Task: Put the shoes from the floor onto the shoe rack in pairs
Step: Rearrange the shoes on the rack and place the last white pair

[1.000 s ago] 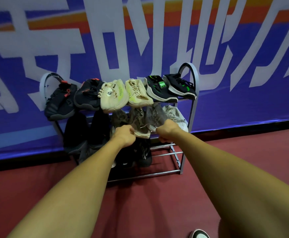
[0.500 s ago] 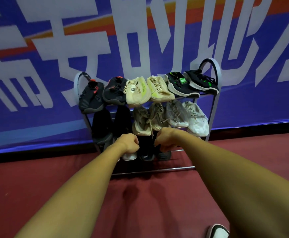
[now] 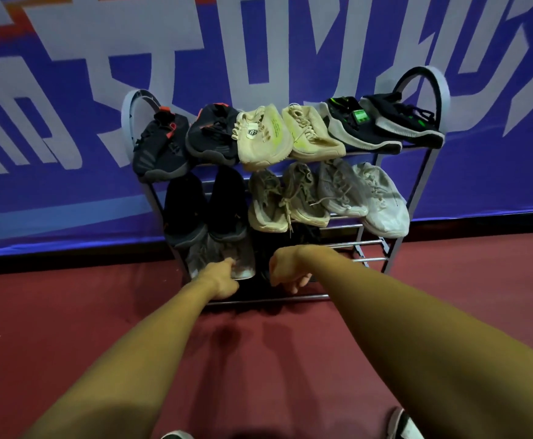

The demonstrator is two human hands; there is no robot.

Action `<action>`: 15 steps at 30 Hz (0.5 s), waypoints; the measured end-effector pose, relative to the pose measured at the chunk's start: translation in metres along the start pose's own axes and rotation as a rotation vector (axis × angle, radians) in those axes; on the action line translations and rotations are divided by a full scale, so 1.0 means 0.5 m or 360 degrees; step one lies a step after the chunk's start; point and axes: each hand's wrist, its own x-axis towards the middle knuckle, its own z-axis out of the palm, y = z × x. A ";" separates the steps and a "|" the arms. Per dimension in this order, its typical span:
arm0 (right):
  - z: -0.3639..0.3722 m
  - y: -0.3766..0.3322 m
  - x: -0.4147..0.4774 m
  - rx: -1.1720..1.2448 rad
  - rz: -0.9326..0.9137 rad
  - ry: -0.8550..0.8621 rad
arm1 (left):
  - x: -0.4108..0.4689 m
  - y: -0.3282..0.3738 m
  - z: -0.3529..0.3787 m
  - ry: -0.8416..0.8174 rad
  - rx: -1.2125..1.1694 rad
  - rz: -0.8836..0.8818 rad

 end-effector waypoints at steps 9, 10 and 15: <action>0.024 -0.016 0.108 0.0077 -0.0043 0.0231 | 0.116 -0.014 0.025 -0.0010 -0.0027 0.0009; 0.024 -0.018 0.116 0.0064 -0.0036 0.0202 | 0.127 -0.015 0.034 -0.0035 -0.0019 0.0005; 0.037 -0.019 0.145 -0.0019 -0.0004 0.0060 | 0.147 -0.003 0.049 0.0119 0.0128 0.0000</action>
